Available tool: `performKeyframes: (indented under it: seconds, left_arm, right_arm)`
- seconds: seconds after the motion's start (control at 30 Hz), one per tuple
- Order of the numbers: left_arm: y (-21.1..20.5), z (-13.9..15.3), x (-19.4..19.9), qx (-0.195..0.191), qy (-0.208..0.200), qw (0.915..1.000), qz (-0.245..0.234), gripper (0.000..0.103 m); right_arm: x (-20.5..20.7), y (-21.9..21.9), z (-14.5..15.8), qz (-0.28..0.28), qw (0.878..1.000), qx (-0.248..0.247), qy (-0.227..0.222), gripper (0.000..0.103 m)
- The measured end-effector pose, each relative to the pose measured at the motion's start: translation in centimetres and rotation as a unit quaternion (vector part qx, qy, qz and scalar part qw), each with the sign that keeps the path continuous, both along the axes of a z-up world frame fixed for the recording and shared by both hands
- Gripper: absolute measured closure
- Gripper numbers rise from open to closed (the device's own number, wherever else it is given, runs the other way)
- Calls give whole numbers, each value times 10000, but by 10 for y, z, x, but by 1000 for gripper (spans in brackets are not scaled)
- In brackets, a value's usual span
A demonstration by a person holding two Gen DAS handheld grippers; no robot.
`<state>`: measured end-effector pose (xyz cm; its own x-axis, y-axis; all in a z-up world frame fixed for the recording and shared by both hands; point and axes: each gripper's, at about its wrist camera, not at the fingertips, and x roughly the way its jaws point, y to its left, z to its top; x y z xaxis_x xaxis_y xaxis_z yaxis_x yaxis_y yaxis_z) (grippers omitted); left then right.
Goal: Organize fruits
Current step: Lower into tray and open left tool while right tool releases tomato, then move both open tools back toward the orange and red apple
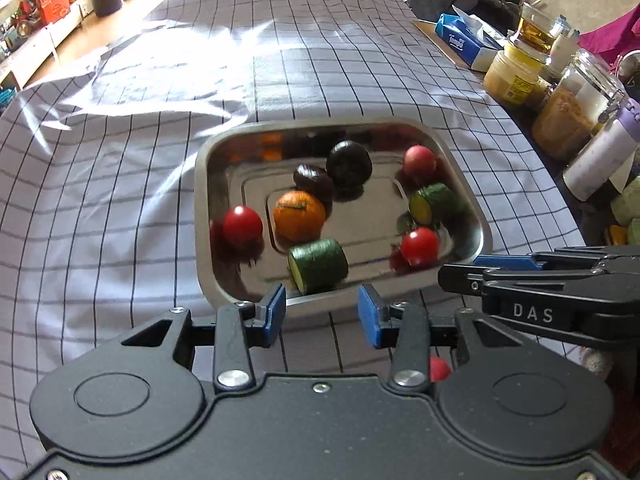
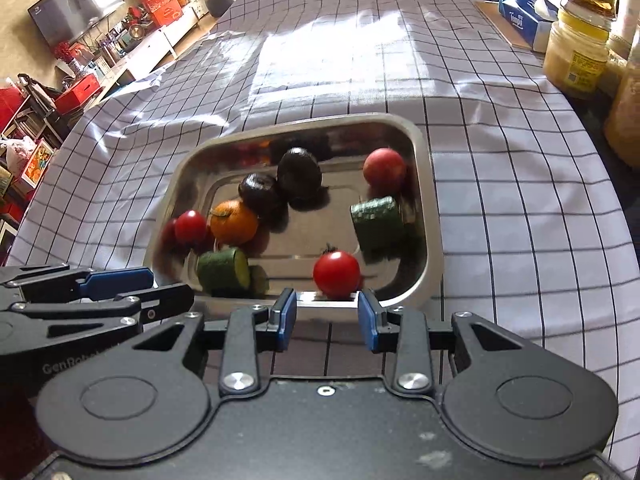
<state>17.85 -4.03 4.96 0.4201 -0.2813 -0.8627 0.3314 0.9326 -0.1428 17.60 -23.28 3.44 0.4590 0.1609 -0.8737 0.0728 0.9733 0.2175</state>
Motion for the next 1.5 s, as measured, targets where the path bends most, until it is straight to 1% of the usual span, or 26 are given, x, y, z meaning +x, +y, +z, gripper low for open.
performKeyframes:
  seconds: [0.27,0.43,0.6,0.87,1.1,1.23,1.37,1.5]
  left_arm:
    - [9,-4,-28,-75,-174,9997,166,53]
    - [12,-10,-44,20,-360,9988,323,53]
    - [18,-17,-57,72,-485,9976,491,53]
    - [27,-27,-72,121,-528,9964,651,53]
    - [34,-35,-81,24,-511,9957,767,53]
    - [38,-38,-87,6,-617,9946,833,53]
    - [42,-43,-96,9,-732,9938,841,53]
    - [47,-48,-103,-128,-755,9949,656,53]
  right_arm:
    - [-32,7,-2,28,9999,-72,-132,66]
    - [-51,11,-6,55,9998,-43,-201,66]
    - [-69,13,-10,-31,9996,41,-291,66]
    - [-93,13,-16,-266,9986,21,-459,66]
    - [-111,17,-25,-400,9980,77,-490,66]
    - [-121,23,-28,-478,9973,29,-563,66]
    - [-129,28,-32,-541,9965,-51,-638,66]
    - [-136,32,-34,-631,9953,-169,-717,66]
